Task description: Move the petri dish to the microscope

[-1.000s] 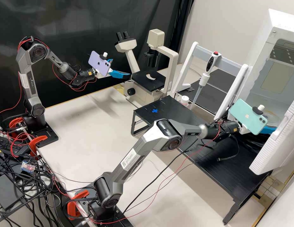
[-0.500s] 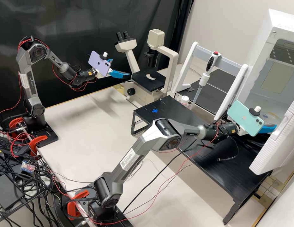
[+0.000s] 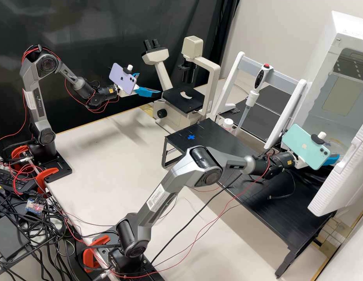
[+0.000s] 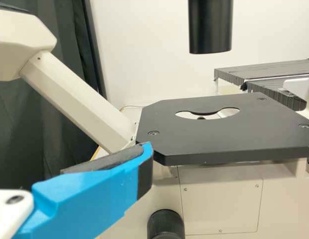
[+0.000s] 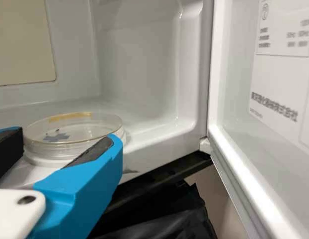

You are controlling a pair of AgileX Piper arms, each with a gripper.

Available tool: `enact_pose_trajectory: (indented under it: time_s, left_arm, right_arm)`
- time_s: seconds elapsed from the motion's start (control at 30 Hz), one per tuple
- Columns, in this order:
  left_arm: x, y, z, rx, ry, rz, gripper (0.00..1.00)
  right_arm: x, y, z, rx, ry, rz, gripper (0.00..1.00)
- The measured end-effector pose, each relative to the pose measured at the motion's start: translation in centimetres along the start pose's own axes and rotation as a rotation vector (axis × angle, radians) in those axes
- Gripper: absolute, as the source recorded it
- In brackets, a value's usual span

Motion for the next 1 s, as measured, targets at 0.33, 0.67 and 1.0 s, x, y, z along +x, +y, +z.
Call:
enact_pose_trajectory:
  time_s: [0.33, 0.67, 1.0]
  left_arm:
    - [0.0, 0.0, 0.0, 0.0, 0.0, 0.0, 1.0]
    - [0.0, 0.0, 0.0, 0.0, 0.0, 0.0, 1.0]
    - [0.0, 0.0, 0.0, 0.0, 0.0, 0.0, 1.0]
  right_arm:
    - [-1.8, 1.4, 0.7, 0.053, 0.005, 0.008, 0.0]
    - [-2.4, 1.7, 0.3, 0.005, 0.04, 0.033, 1.0]
    - [-2.3, 2.0, 0.0, -0.034, 0.049, 0.045, 1.0]
